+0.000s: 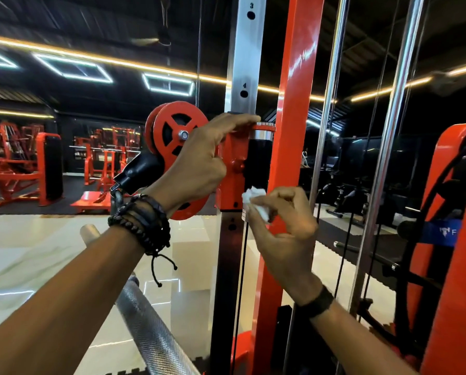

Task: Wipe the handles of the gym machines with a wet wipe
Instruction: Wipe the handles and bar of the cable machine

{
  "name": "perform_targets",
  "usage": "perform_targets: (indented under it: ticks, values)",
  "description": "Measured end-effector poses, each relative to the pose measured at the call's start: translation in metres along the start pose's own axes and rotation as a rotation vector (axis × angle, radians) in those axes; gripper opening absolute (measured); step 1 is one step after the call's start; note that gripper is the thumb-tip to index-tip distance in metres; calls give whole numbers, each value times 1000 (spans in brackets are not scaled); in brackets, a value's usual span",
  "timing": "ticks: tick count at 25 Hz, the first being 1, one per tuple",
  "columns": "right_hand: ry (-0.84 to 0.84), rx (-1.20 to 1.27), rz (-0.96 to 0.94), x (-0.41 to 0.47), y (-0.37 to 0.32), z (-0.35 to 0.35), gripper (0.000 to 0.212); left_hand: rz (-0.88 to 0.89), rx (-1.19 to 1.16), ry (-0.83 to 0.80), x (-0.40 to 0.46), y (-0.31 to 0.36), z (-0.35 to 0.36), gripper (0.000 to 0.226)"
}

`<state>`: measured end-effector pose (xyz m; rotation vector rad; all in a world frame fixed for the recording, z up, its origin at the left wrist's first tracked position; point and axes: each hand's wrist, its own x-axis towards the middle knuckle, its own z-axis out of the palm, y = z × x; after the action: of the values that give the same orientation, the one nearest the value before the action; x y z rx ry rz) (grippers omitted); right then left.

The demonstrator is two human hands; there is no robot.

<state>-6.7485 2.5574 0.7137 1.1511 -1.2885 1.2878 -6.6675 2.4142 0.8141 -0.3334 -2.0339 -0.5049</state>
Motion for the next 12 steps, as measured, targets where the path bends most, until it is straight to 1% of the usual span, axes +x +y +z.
perform_targets:
  ticks: [3,5,7,9,10,11,12]
  values:
    - [41,-160,-194,64,-7,10,6,2,-8,-2,4,3,1,69]
    - [-10,-310,-285,87,-13,22,2,23,-12,13,4,4,-1,61]
    - [-128,-465,-333,66,-14,25,6,33,-20,14,5,5,-3,61]
    - [-283,-567,-370,21,-11,18,12,12,-25,2,6,6,-4,65]
    - [-326,-605,-394,7,-12,13,13,1,-25,3,6,6,-4,67]
    - [-324,-629,-411,5,-11,10,13,-5,-25,11,6,6,-4,67]
    - [-282,-632,-410,16,-11,11,14,-3,-24,18,6,7,-3,66]
